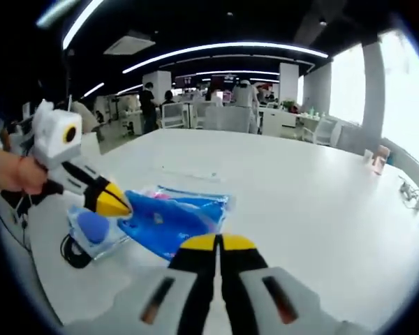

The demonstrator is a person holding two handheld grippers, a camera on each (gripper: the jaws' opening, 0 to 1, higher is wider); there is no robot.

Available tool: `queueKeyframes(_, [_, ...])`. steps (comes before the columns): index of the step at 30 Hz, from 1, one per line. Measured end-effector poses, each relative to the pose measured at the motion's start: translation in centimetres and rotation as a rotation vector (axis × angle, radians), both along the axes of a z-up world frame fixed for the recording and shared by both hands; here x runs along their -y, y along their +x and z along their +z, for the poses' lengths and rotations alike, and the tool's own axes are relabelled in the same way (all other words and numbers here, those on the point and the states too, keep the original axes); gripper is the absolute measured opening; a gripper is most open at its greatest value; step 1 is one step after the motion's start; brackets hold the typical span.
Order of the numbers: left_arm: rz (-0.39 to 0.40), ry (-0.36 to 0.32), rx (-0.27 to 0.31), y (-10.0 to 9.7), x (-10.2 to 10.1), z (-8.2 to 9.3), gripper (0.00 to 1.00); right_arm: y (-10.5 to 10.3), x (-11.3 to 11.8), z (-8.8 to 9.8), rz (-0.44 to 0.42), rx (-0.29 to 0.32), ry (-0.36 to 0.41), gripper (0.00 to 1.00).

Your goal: Arrange the tabletop items into an orderly group along one side of the table until the central work area is clear of visible clutter.

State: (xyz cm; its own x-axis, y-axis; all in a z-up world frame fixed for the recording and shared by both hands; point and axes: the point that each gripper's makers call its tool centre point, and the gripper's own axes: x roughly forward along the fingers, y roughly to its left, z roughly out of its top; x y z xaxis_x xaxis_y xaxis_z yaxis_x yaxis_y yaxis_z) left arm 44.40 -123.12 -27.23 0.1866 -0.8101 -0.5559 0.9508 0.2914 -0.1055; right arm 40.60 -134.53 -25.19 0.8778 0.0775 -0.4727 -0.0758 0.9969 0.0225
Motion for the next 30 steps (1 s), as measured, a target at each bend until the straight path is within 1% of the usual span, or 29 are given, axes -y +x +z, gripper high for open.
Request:
queueKeyframes(2, [-0.002,0.012,-0.008,0.2,0.2,-0.8,0.00,0.1,0.4,-1.0,-0.001,-0.013,0.000,0.00])
queueKeyframes(8, [0.003,0.048,-0.018,0.5,0.7,-3.0,0.00,0.5,1.1,-3.8,-0.012,-0.048,0.032,0.00])
queueKeyframes(14, [0.012,0.080,-0.028,0.9,0.7,-4.9,0.00,1.0,1.1,-5.0,-0.010,-0.061,0.046,0.00])
queueKeyframes(20, [0.017,0.097,-0.040,1.1,0.8,-6.0,0.00,1.1,1.2,-6.4,-0.004,-0.080,0.047,0.00])
queueKeyframes(23, [0.011,0.102,-0.031,1.1,1.0,-6.2,0.00,1.1,1.5,-6.9,-0.010,-0.086,0.053,0.00])
queueKeyframes(30, [0.005,0.094,-0.030,0.9,1.6,-6.5,0.00,1.0,2.0,-7.2,-0.020,-0.089,0.059,0.00])
